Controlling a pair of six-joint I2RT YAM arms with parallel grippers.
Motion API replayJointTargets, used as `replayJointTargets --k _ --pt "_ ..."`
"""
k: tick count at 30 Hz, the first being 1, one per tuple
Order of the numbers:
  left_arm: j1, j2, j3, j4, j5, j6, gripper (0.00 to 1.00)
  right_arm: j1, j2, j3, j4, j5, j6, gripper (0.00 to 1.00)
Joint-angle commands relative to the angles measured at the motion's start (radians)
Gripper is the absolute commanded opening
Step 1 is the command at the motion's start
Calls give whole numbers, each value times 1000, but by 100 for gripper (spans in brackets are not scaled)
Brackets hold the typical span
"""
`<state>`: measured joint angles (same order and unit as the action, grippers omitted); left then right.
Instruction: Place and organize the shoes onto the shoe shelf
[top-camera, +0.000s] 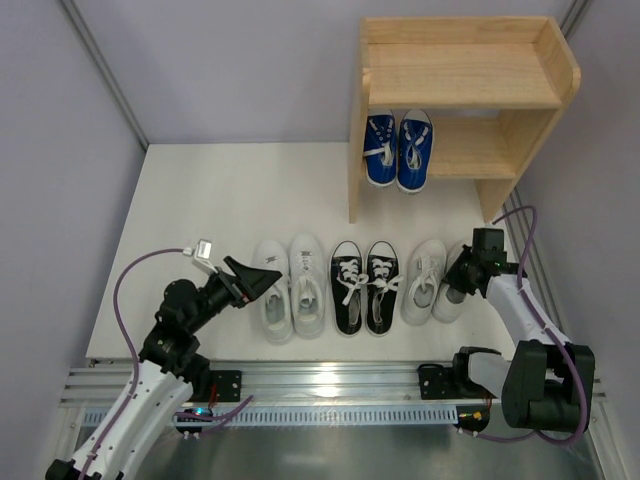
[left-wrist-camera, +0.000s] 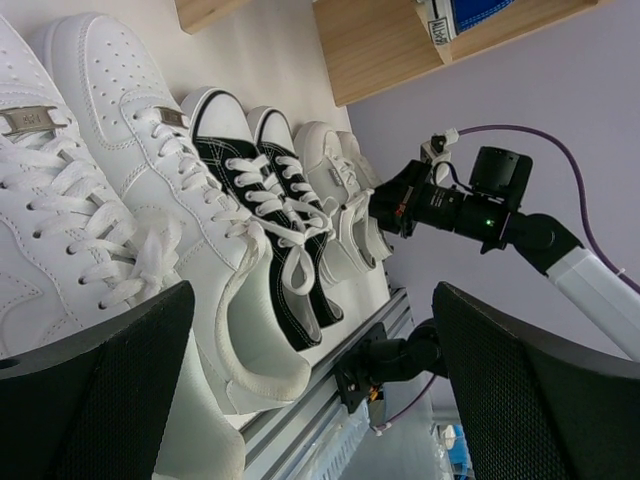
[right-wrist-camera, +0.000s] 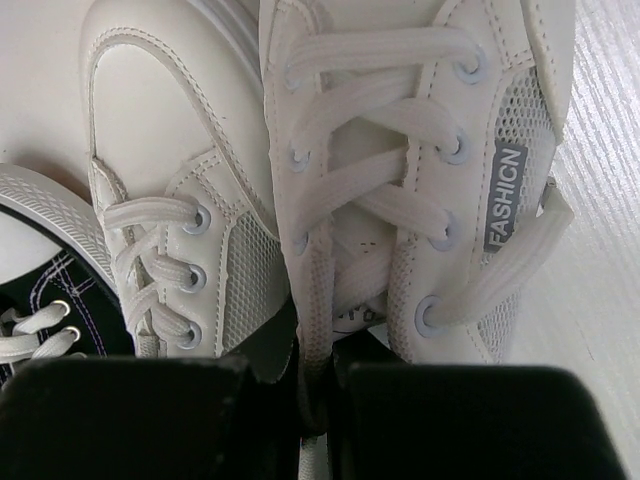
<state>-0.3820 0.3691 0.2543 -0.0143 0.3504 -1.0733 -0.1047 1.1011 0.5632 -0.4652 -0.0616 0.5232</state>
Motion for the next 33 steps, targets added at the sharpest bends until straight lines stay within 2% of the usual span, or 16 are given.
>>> replayJointTargets --k 1,6,17,21,23,24,25,29,33 --pt "-1 8 -6 10 -4 -1 100 19 3 53 1 -24 -23 4" --pt "0 30 -9 62 -1 -2 100 48 -6 41 -62 11 -54 4" --pt "-1 97 2 119 7 -8 100 141 -99 73 -187 57 8 4" --pt "0 117 3 135 9 -8 100 149 -119 69 -201 83 11 9" --pt "-1 126 5 140 9 -8 100 157 -121 58 -205 82 18 24" --pt "0 132 3 146 10 -10 100 164 -121 52 -205 83 20 35" --pt "-1 136 6 149 9 -10 100 171 -118 50 -210 88 29 58" --pt "0 148 10 155 15 -10 100 183 -139 46 -228 117 72 89" --pt "0 156 7 162 16 -14 100 184 -224 38 -204 112 95 97"
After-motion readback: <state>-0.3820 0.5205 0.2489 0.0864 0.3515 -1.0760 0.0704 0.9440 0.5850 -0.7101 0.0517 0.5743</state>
